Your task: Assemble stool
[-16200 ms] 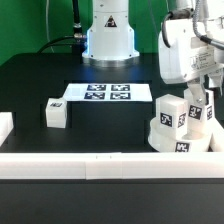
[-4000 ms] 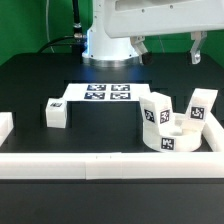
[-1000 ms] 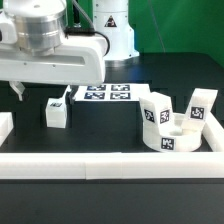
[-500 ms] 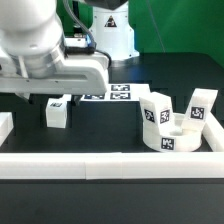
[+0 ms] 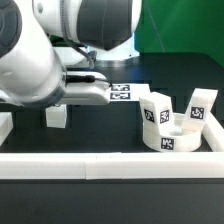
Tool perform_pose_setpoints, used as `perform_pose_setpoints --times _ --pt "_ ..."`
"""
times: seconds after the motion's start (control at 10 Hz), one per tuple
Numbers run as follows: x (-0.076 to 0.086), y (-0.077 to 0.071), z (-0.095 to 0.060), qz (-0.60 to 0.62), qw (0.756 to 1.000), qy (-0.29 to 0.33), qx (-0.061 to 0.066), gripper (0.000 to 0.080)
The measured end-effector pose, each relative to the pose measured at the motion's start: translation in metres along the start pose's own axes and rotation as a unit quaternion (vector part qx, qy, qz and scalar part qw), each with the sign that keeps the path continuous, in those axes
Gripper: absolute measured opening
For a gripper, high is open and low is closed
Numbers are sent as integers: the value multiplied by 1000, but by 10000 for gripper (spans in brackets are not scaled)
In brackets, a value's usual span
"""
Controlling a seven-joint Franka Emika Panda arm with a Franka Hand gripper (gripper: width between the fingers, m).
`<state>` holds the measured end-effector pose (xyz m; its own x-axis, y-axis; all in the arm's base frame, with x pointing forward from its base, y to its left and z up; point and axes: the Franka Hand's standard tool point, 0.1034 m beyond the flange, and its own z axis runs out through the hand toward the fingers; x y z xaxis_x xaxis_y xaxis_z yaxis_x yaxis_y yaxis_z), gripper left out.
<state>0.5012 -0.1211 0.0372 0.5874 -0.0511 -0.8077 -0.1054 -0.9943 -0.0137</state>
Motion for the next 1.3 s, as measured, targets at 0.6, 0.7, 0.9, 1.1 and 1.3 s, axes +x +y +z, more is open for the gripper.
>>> perform_pose_setpoints --times 0.6,0.7,0.9,1.1,1.3 --pt "12 5 11 -1 1000 -30 -6 649" --pt "15 5 13 1 1000 -28 -7 649" --pt "22 5 17 4 1000 -18 -9 649" --pt "22 5 19 5 1000 -19 -9 649" --pt "23 4 19 4 1000 -19 -9 559"
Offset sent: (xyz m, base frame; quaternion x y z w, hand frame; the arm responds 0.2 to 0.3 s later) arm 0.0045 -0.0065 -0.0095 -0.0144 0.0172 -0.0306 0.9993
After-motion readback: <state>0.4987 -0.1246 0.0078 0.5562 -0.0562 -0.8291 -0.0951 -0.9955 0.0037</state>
